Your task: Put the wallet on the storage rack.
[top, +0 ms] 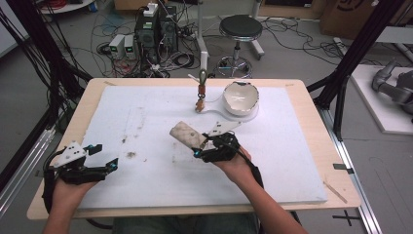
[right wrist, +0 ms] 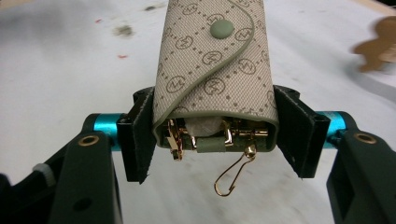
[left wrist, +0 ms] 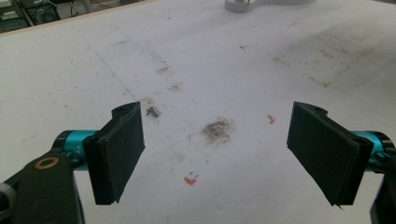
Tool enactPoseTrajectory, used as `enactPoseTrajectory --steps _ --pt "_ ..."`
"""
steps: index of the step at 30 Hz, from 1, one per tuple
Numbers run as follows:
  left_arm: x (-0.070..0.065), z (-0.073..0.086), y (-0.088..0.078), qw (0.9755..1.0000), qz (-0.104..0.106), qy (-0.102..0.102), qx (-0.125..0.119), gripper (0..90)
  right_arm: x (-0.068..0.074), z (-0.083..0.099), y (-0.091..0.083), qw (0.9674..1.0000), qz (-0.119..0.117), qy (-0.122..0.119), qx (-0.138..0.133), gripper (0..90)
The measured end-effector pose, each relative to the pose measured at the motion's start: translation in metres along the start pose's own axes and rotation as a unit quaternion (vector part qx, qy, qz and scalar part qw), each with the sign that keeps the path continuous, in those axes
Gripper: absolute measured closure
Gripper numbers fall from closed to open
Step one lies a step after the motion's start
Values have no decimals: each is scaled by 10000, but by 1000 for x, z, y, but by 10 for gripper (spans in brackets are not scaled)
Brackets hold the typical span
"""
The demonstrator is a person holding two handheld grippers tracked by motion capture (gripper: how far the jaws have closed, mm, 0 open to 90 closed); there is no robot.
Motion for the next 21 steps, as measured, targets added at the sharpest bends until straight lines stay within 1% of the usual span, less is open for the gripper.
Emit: enactPoseTrajectory --steps 1,3,5,7,11,19,21 --pt "-1 -1 2 10000 28 -1 -4 188 -3 2 -5 10000 47 71 21 366" --pt "-3 -3 7 10000 91 1 -4 188 -13 6 -13 9999 155 74 -25 365" --pt "-4 -6 11 9999 134 20 3 188 -22 10 -22 9996 266 125 -58 365" --pt "-7 -8 16 9997 237 -7 -1 188 -29 15 -30 9991 360 176 -105 365" --pt "-13 -11 23 9994 350 57 29 188 -45 24 -47 9980 566 239 -117 365" --pt "-24 -11 34 9984 543 115 100 188 -79 41 -79 9943 993 375 -120 365" --pt "-27 -11 35 9982 572 142 103 188 -87 44 -85 9931 1079 451 -107 365"
Point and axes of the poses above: each handheld gripper's, and its own axes: y roughly forward along the jaws, z roughly out of its underside, x roughly to its left, the point moved 10 cm from there along y, roughly forward along the jaws, and after that the axes turned 11 degrees about -y, right-handed, at the moved point
